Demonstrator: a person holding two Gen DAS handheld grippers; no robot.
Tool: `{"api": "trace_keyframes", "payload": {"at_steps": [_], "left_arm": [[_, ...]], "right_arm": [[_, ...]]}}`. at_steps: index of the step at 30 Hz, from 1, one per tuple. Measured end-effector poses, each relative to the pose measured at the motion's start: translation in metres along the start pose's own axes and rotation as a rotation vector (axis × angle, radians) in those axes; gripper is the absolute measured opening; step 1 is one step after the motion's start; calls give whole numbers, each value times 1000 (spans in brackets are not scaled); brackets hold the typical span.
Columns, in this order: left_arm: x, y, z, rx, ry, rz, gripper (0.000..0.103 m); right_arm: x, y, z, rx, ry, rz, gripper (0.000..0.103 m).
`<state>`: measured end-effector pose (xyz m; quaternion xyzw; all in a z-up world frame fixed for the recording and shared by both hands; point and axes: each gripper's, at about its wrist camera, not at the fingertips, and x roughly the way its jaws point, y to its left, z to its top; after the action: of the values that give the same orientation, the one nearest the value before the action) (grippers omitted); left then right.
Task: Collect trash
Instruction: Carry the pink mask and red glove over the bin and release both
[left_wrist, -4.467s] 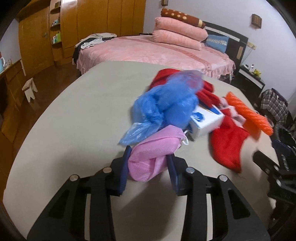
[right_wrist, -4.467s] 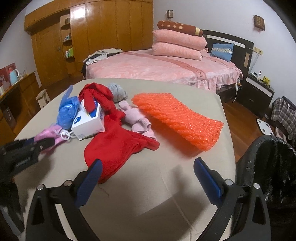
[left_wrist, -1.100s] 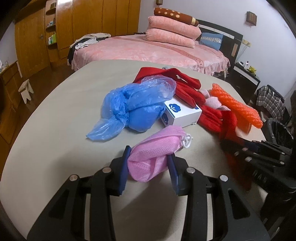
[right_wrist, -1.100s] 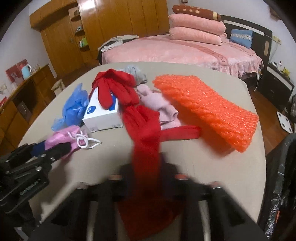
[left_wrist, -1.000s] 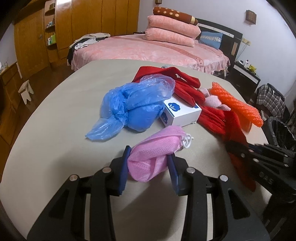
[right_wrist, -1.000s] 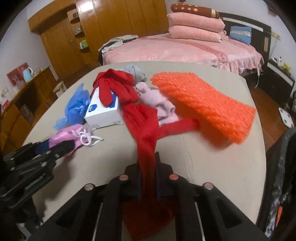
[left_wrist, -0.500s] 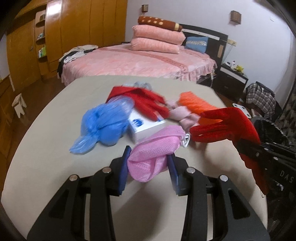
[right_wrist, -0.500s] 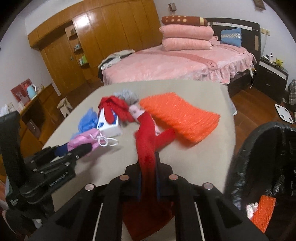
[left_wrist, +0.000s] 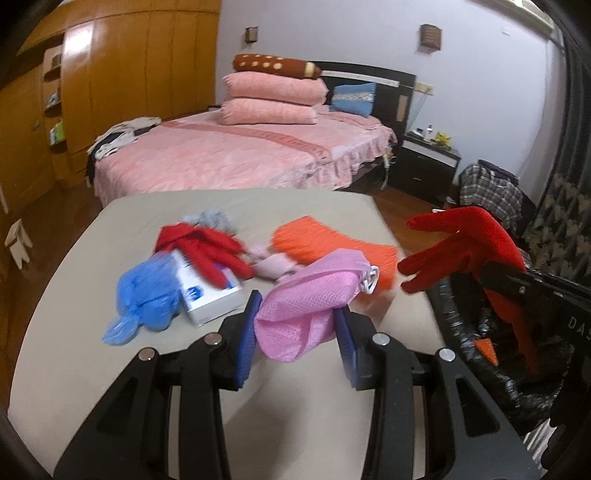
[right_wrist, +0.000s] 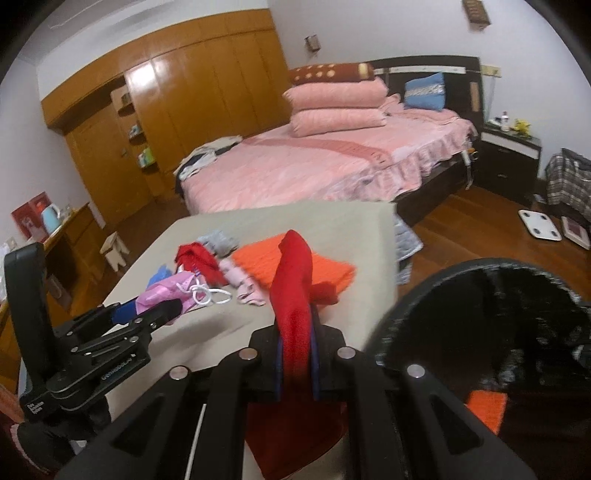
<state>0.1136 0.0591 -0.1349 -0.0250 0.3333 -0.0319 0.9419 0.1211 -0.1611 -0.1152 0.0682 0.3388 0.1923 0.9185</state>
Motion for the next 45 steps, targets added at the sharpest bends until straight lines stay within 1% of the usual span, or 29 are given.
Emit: {"api": "trace_keyframes", "payload": {"at_steps": [9, 17, 24, 27, 29, 31, 33, 35, 37, 39, 41, 42, 43, 44, 45], "left_arm": [[9, -68, 17, 88, -15, -124, 37], [24, -138, 17, 184, 0, -247, 38], [41, -176, 11, 231, 22, -308, 38], [46, -187, 9, 243, 30, -327, 38], [50, -196, 8, 251, 38, -343, 40], [54, -202, 7, 262, 48, -364, 48], [55, -206, 5, 267, 55, -391, 57], [53, -207, 3, 271, 52, -394, 65], [52, -204, 3, 269, 49, -390, 67], [51, -197, 3, 258, 43, -373, 76], [48, -189, 5, 240, 31, -357, 81], [47, -185, 6, 232, 27, -353, 87], [45, -182, 8, 221, 22, -348, 88], [45, -179, 9, 215, 20, -348, 88], [44, -177, 9, 211, 21, -345, 88]], "right_arm": [[-36, -55, 7, 81, -59, -123, 11], [-65, -104, 3, 144, -87, -232, 11], [-81, -138, -8, 188, -83, -306, 11], [-85, -148, -13, 200, -77, -330, 11], [-87, -155, -17, 210, -72, -342, 13], [-89, -162, -20, 220, -69, -364, 16], [-92, -167, -22, 227, -66, -378, 23], [-94, -171, -23, 229, -72, -396, 38], [-97, -173, -23, 228, -81, -403, 44], [-98, -174, -23, 226, -85, -408, 57], [-99, -173, -23, 221, -97, -414, 75], [-99, -171, -23, 216, -103, -416, 79], [-98, -169, -22, 211, -107, -419, 89], [-98, -167, -22, 209, -112, -420, 92], [-97, -166, -21, 208, -116, -418, 93]]}}
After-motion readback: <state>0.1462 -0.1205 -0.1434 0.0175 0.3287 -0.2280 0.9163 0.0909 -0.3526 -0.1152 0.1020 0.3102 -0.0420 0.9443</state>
